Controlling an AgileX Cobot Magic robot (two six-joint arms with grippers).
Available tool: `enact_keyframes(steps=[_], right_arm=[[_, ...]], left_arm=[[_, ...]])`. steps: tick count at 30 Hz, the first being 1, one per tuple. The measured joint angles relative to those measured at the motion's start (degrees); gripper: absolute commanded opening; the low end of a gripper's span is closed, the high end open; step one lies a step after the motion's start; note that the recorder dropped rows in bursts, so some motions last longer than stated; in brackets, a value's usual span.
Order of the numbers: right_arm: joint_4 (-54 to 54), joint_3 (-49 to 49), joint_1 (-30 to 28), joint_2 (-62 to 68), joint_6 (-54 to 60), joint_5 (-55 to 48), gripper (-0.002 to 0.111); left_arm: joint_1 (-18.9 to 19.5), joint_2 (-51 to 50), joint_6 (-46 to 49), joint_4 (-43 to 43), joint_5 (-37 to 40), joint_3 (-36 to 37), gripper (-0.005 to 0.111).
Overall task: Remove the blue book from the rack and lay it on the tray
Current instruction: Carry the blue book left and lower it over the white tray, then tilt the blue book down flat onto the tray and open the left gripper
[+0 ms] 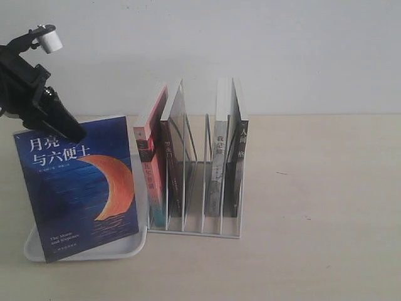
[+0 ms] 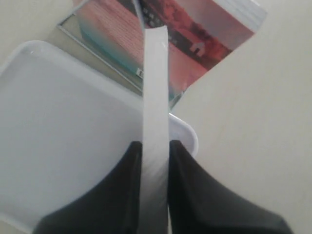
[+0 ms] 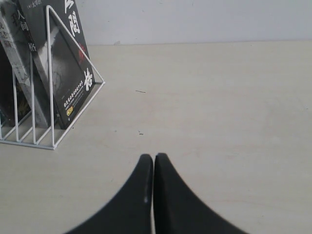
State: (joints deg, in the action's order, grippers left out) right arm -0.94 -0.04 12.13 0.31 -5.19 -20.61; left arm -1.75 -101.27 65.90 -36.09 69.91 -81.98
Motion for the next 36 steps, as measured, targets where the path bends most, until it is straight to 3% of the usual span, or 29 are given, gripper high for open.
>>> enact_keyframes(steps=[12,28,36], right_arm=[[0.0,0.0,0.0,0.0,0.0,0.0,0.0],[0.0,0.0,0.0,0.0,0.0,0.0,0.0],[0.0,0.0,0.0,0.0,0.0,0.0,0.0]], left_arm=[[0.6,-0.5,9.8,-0.9,-1.8,0.0,0.004],[0.6,-1.2,11.0,-1.8,-14.9,0.3,0.004],[0.6,-2.4,14.9,-3.1,-12.5,-0.2,0.004]])
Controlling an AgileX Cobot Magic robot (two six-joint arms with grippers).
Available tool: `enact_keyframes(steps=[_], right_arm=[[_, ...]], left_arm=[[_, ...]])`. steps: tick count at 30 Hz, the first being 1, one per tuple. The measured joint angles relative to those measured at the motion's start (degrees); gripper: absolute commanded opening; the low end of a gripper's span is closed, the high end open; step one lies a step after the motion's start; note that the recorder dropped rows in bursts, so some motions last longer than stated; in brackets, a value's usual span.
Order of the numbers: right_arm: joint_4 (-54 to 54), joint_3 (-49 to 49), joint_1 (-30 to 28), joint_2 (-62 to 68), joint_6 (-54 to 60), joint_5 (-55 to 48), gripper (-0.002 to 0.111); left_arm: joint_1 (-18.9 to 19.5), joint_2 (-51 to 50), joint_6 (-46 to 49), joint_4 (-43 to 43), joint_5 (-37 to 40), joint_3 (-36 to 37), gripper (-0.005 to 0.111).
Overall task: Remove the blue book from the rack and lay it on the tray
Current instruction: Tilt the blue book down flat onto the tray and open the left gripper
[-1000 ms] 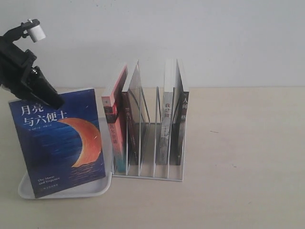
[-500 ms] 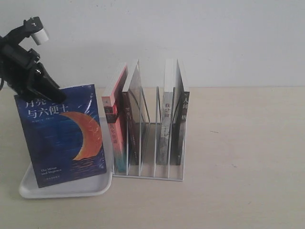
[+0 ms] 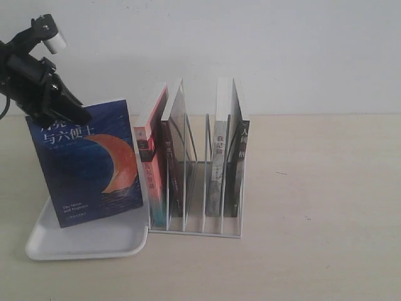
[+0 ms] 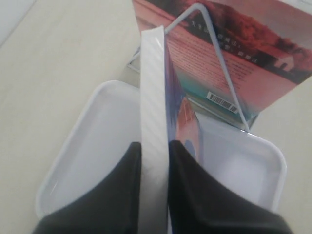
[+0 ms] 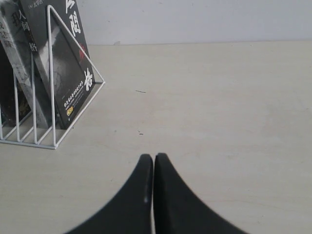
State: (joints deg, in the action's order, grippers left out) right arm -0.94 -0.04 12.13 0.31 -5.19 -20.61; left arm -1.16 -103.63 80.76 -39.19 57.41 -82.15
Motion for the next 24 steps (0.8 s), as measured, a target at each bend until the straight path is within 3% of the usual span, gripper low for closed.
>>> enact_keyframes(steps=[16,24], right_arm=[[0.0,0.0,0.0,0.0,0.0,0.0,0.0],[0.0,0.0,0.0,0.0,0.0,0.0,0.0]], left_arm=[[0.6,-3.5,8.0,-4.1,-5.6,-0.8,0.006],[0.6,-4.1,8.4,-5.1,-7.2,-0.7,0.037]])
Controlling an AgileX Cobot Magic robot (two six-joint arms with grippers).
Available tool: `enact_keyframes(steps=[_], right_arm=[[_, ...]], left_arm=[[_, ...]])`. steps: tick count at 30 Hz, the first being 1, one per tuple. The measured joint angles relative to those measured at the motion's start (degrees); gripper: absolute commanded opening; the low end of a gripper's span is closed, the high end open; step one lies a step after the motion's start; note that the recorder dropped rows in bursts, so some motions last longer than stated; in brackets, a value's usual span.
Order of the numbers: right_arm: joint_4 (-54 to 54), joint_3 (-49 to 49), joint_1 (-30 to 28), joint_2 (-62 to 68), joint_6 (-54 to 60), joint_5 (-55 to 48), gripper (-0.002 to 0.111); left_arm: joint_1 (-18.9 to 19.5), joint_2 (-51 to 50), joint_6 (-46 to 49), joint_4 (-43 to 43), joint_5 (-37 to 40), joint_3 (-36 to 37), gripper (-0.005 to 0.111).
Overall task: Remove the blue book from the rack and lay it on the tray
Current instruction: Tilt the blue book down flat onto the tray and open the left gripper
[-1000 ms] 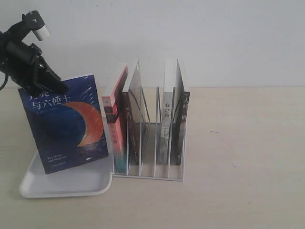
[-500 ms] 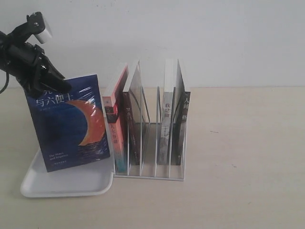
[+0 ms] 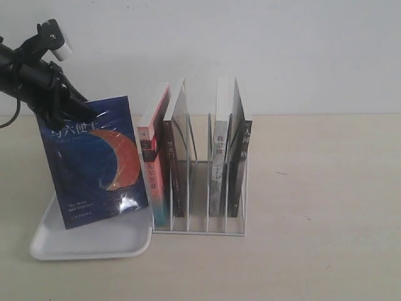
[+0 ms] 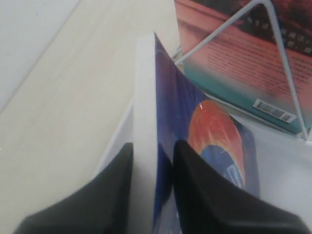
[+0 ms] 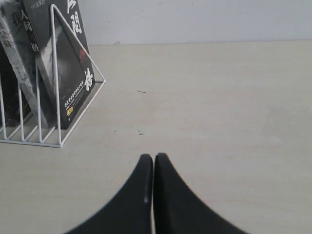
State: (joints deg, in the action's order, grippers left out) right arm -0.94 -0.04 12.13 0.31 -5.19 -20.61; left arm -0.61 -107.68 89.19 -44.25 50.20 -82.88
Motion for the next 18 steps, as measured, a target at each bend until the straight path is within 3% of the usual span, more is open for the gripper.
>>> enact_keyframes(steps=[4,18], right_arm=[[0.0,0.0,0.0,0.0,0.0,0.0,0.0],[0.0,0.0,0.0,0.0,0.0,0.0,0.0]], left_arm=[[0.0,-1.1,0.2,0.9,-0.1,0.6,0.045],[-0.5,-2.0,1.3,-0.5,0.0,1.3,0.045]])
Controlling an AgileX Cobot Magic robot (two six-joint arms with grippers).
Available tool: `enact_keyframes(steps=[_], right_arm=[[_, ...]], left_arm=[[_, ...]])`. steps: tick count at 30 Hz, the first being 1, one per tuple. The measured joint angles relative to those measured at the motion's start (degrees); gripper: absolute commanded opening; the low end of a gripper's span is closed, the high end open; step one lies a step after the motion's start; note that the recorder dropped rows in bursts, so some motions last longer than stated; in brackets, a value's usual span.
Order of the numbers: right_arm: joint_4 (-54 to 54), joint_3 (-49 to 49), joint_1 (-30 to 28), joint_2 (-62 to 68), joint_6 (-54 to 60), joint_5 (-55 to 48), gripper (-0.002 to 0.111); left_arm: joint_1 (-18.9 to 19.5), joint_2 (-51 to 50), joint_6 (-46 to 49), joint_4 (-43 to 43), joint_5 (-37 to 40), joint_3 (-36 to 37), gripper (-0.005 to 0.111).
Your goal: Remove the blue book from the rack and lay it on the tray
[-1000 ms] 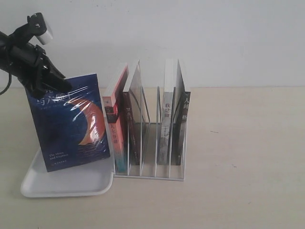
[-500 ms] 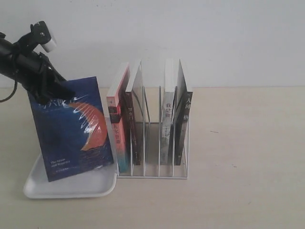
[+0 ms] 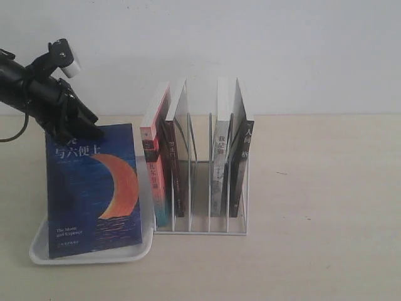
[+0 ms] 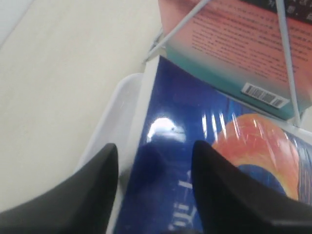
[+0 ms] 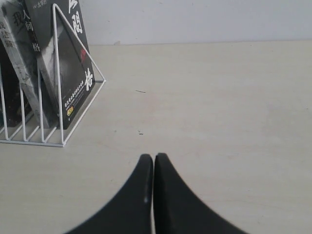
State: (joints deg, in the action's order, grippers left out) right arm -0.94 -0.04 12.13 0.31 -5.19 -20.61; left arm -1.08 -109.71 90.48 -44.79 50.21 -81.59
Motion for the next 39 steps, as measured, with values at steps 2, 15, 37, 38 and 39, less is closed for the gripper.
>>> enact_keyframes(steps=[2,15,37,38,39], right_arm=[[0.0,0.0,0.0,0.0,0.0,0.0,0.0],[0.0,0.0,0.0,0.0,0.0,0.0,0.0],[0.0,0.0,0.0,0.0,0.0,0.0,0.0],[0.0,0.0,0.0,0.0,0.0,0.0,0.0],[0.0,0.0,0.0,0.0,0.0,0.0,0.0]], left_arm=[[0.0,0.0,0.8,-2.1,-0.6,0.0,0.045],[0.0,2.1,4.4,-9.0,-4.4,0.0,0.045],[5.0,20.3,-27.5,-18.2,-3.0,14.0,0.004],[5.0,20.7,-27.3,-18.7,-3.9,14.9,0.004],[5.0,21.0,-27.2,-19.4,-4.6,15.9,0.004]])
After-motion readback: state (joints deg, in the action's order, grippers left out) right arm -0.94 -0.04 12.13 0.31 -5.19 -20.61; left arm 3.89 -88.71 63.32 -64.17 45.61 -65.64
